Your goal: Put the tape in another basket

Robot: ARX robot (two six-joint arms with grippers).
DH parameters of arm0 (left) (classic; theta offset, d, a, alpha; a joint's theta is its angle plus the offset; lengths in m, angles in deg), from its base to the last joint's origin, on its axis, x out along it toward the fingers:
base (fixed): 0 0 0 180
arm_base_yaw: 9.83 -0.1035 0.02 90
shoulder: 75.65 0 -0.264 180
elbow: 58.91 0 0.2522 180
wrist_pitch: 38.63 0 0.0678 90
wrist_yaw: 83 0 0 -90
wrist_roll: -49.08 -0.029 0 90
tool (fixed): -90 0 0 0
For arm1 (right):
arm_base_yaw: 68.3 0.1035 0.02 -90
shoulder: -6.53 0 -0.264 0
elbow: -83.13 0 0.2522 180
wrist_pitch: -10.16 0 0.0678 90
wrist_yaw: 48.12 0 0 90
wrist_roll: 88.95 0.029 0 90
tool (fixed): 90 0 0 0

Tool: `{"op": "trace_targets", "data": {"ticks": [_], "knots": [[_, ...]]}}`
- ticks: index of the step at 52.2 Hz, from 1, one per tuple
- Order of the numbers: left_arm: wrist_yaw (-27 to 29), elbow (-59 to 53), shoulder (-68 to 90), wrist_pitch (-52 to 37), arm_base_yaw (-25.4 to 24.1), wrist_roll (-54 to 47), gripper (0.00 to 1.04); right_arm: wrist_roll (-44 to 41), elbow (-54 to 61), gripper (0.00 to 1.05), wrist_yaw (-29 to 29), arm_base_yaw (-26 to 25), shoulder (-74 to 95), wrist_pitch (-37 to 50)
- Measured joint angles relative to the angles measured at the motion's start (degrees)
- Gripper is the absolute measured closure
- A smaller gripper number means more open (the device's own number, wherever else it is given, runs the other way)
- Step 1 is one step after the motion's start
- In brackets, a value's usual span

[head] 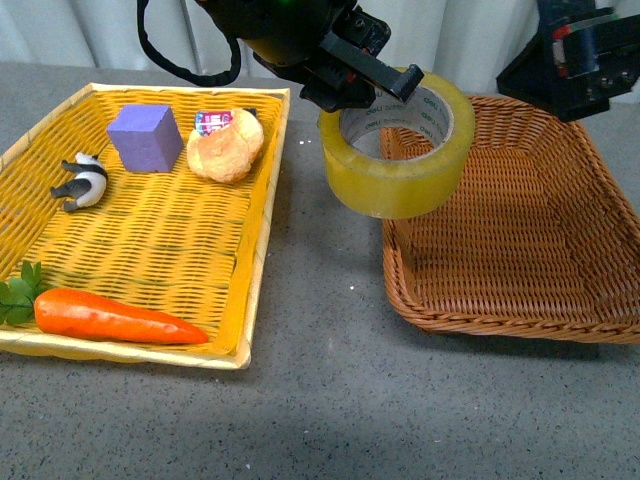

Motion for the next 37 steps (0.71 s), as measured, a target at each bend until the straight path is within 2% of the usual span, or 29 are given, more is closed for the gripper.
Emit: {"op": "trace_targets", "data": {"ticks": [37], "knots": [[0.0, 0.0, 0.0, 0.0, 0.0, 0.0, 0.89, 0.2, -8.9, 0.09, 2.6, 3.9, 11.1, -2.9]]}}
